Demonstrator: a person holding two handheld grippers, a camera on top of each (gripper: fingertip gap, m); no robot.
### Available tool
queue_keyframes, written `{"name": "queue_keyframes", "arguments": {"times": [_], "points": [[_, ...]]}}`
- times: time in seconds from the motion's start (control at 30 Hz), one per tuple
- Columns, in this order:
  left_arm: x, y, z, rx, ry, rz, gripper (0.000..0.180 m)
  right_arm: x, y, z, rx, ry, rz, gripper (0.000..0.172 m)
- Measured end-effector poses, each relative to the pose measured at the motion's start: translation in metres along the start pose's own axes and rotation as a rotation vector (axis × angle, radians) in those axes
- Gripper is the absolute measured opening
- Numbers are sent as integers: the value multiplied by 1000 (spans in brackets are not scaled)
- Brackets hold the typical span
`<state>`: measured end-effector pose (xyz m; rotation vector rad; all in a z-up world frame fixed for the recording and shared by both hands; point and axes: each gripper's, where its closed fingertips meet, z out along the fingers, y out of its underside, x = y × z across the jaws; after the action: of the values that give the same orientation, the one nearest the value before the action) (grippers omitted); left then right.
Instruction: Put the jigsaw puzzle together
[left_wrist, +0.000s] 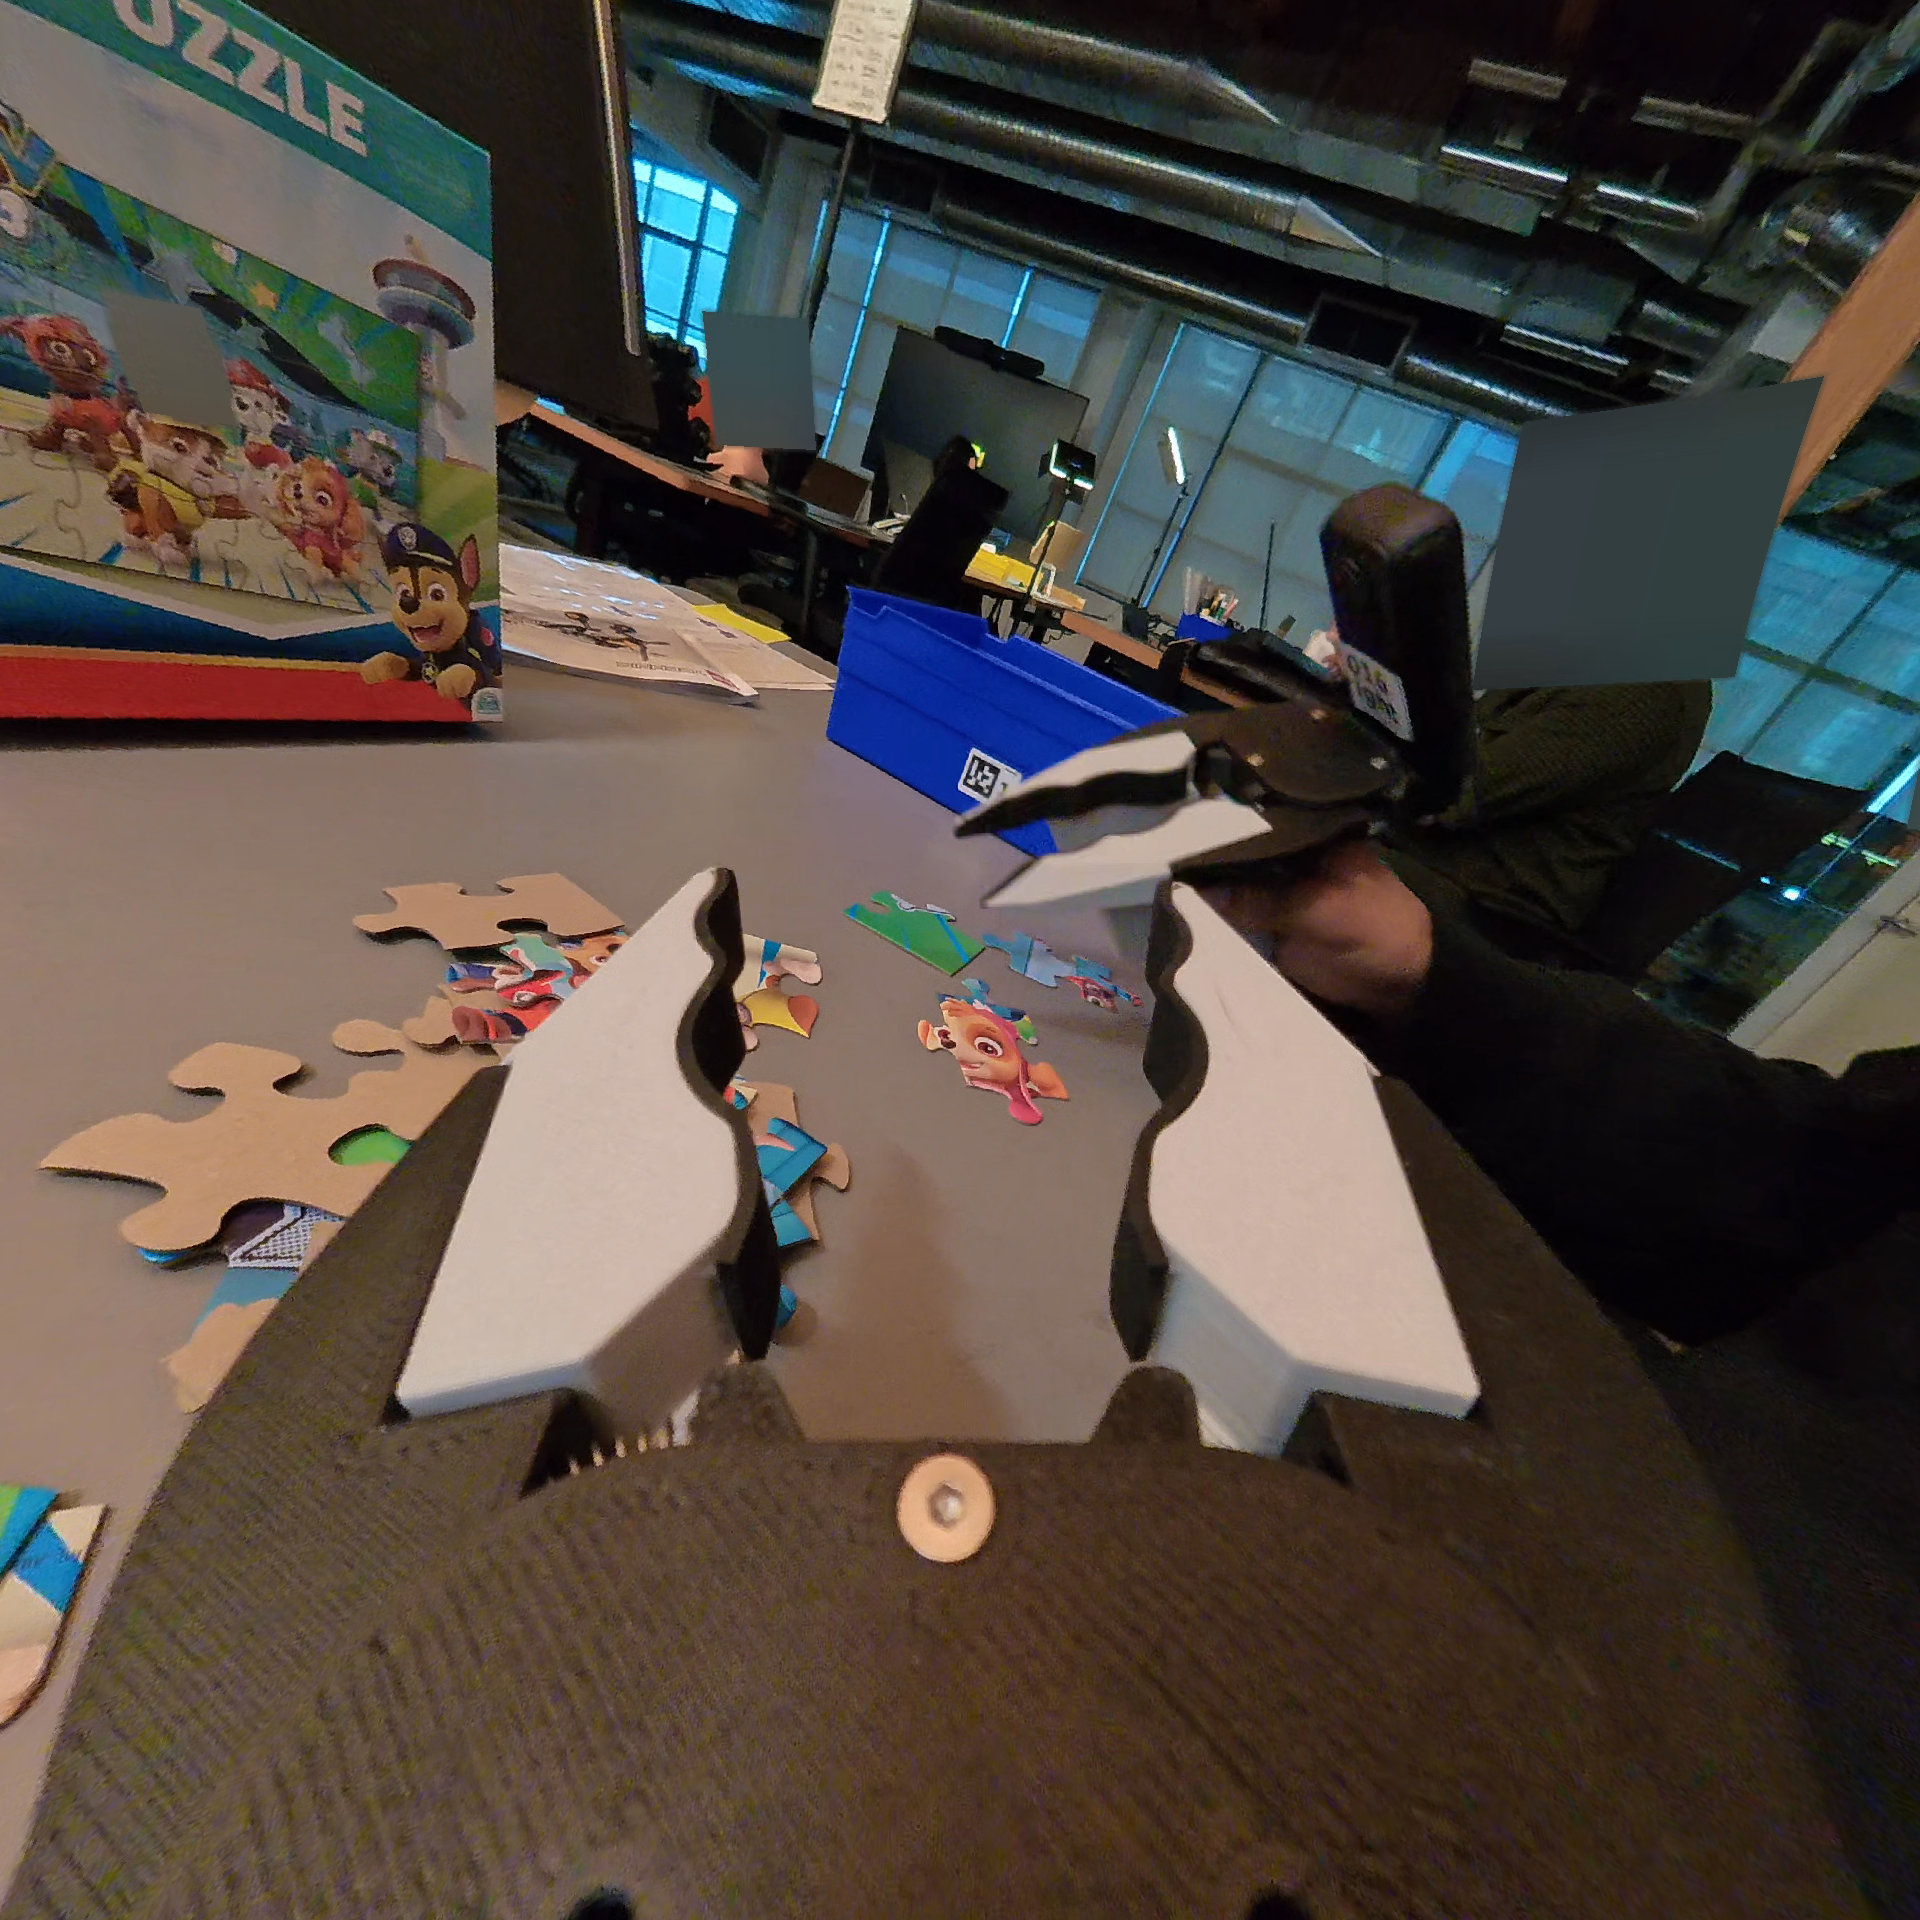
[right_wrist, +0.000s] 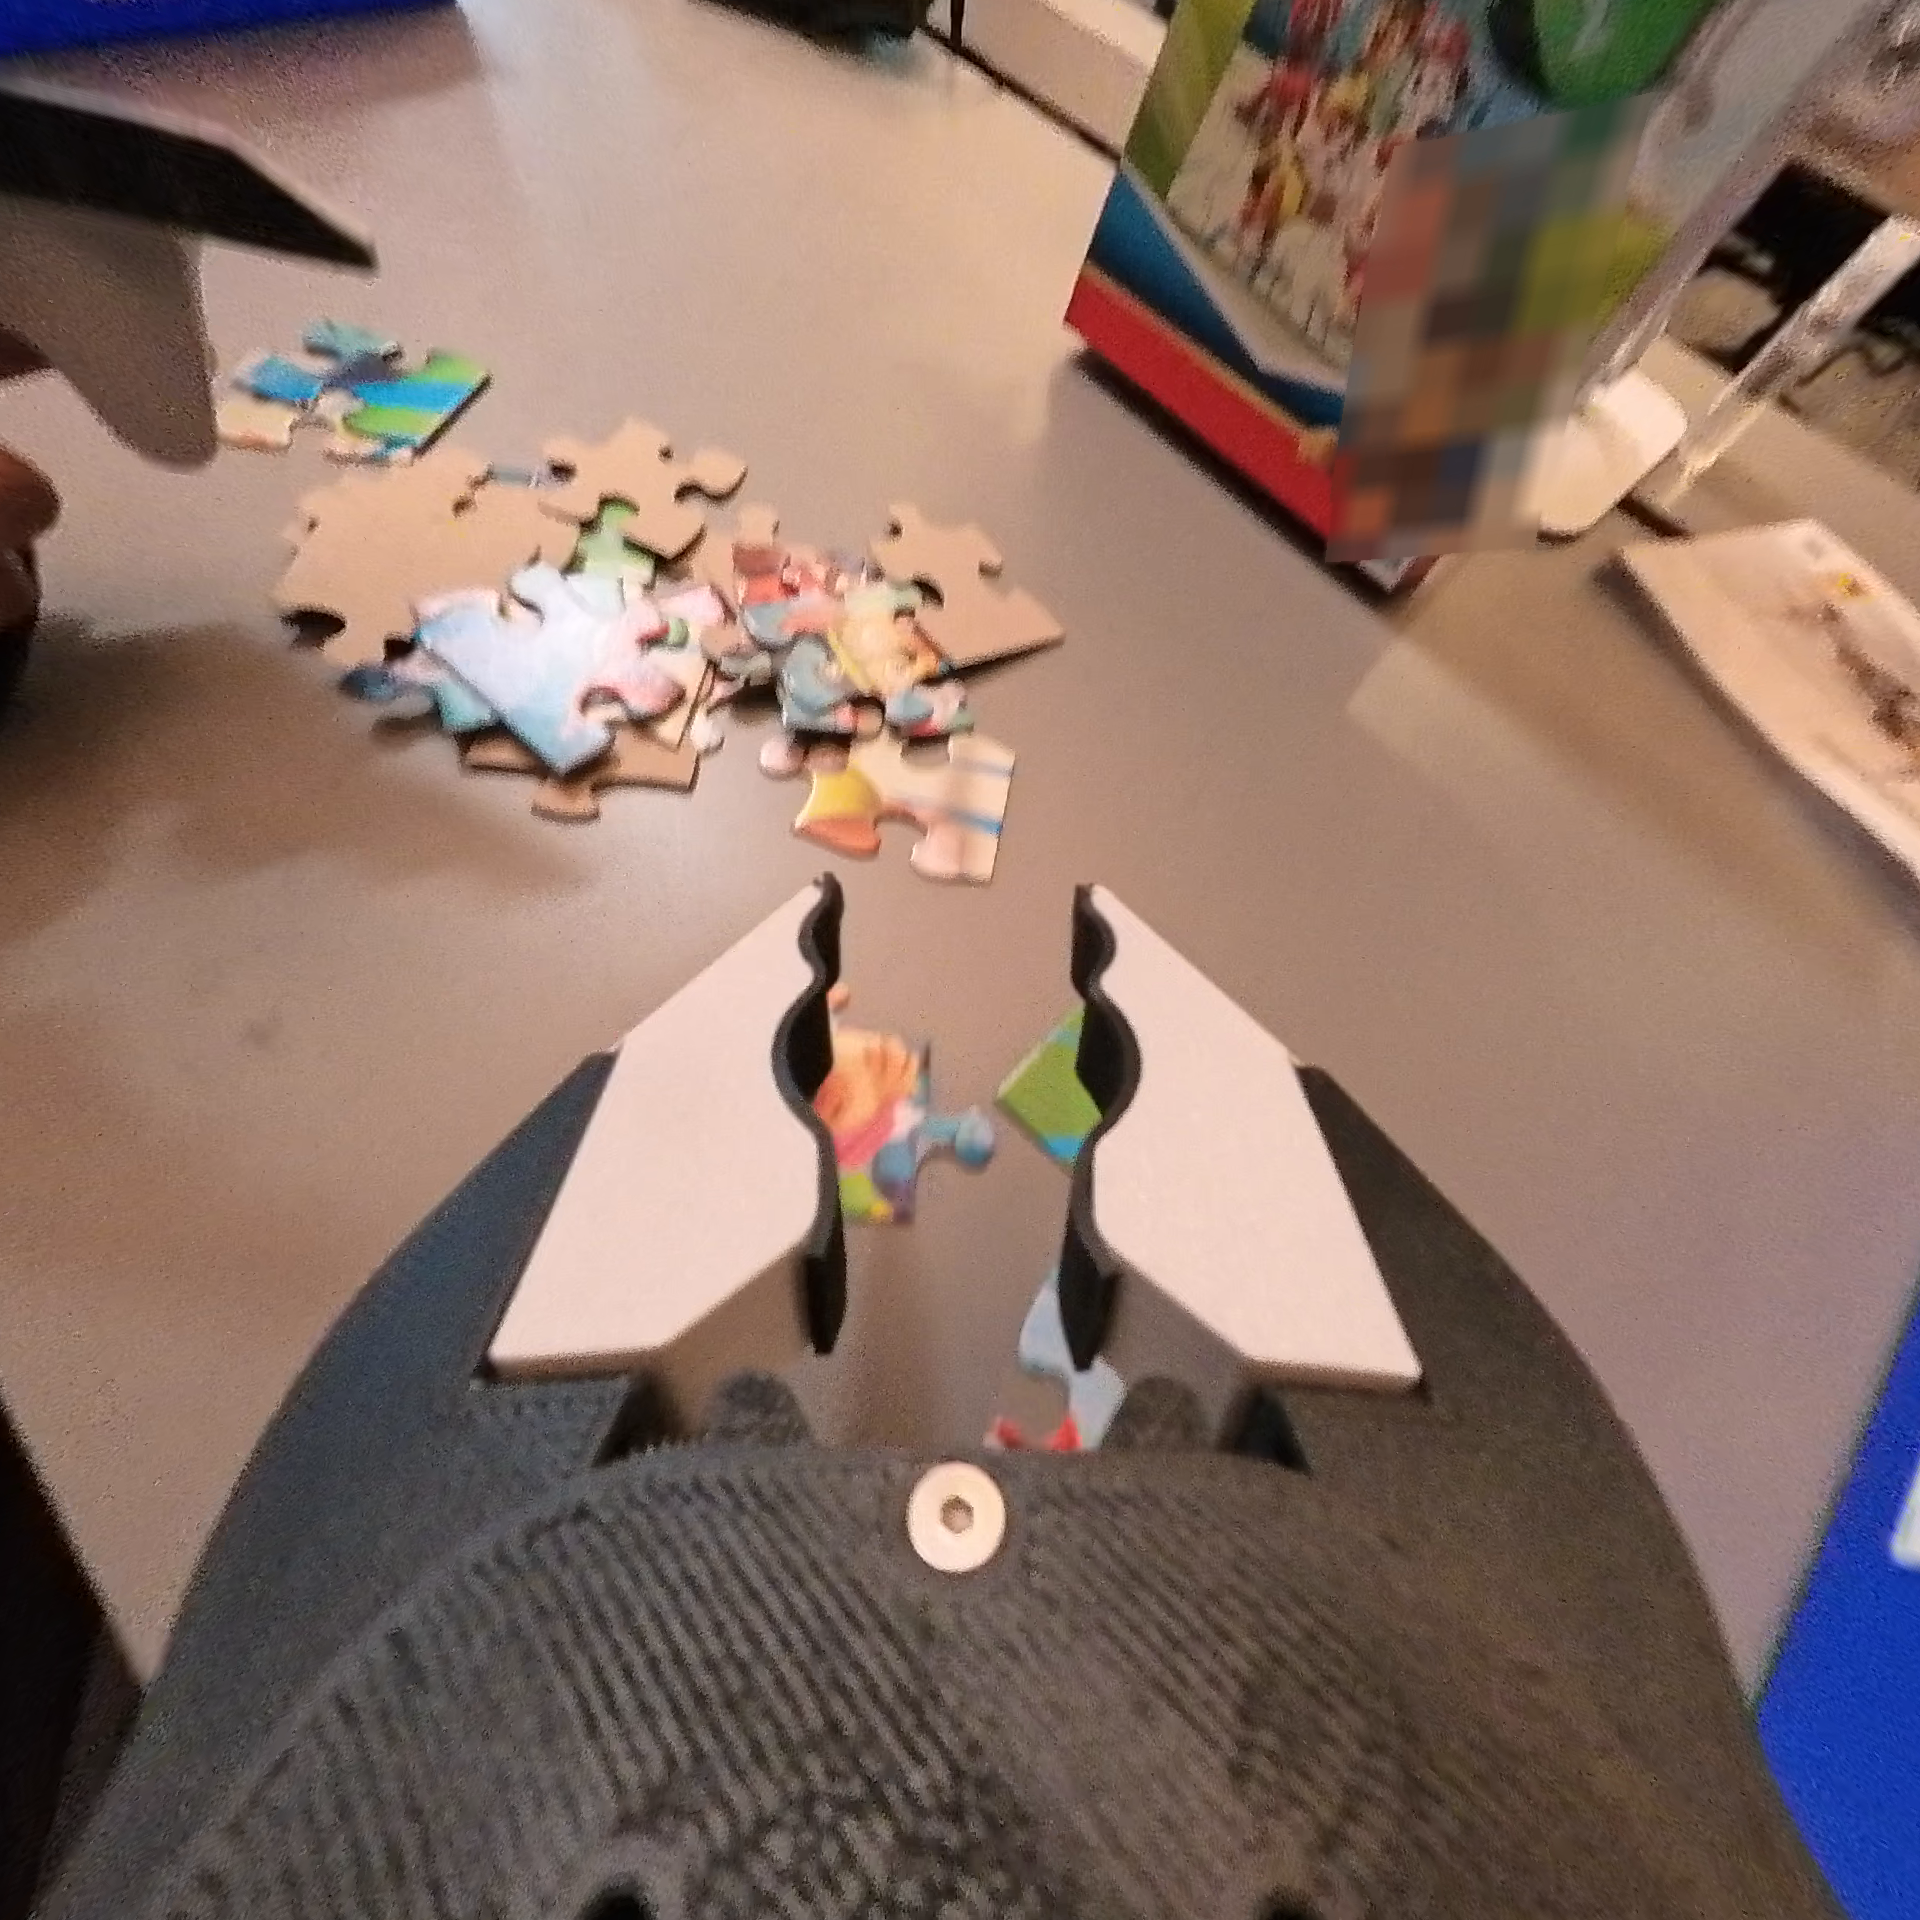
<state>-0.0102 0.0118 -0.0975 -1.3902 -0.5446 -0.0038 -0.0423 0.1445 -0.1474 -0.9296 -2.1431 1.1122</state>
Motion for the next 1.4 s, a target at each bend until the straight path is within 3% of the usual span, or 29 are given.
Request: {"name": "queue_keyframes", "arguments": {"times": [0.1,0.2,0.33,0.47,0.63,0.97,1.1,1.27,1.4], "points": [[0,0,0,2,-2,3,77,-3,-21,30,-2,-71,-27,44],[0,-1,-1,7,-2,-1,76,-10,-42,65,-7,-165,-79,28],[1,-1,-1,7,2,-2,76,-6,-45,112,-86,-260,-187,40],[1,-2,-3,20,8,-14,75,4,-31,144,-201,-387,-84,56],[-1,-7,-6,53,26,-65,74,4,-32,158,-227,-524,80,52],[-4,-6,-7,52,12,-63,73,2,-22,158,-255,-435,-135,17],[-4,-5,-7,46,4,-49,73,1,-30,149,-244,-406,-154,16],[-6,-9,-9,63,-6,-47,73,-21,-82,97,10,-607,155,16],[-4,-16,-13,107,27,-84,72,-56,-131,19,257,-1087,618,15]]}}
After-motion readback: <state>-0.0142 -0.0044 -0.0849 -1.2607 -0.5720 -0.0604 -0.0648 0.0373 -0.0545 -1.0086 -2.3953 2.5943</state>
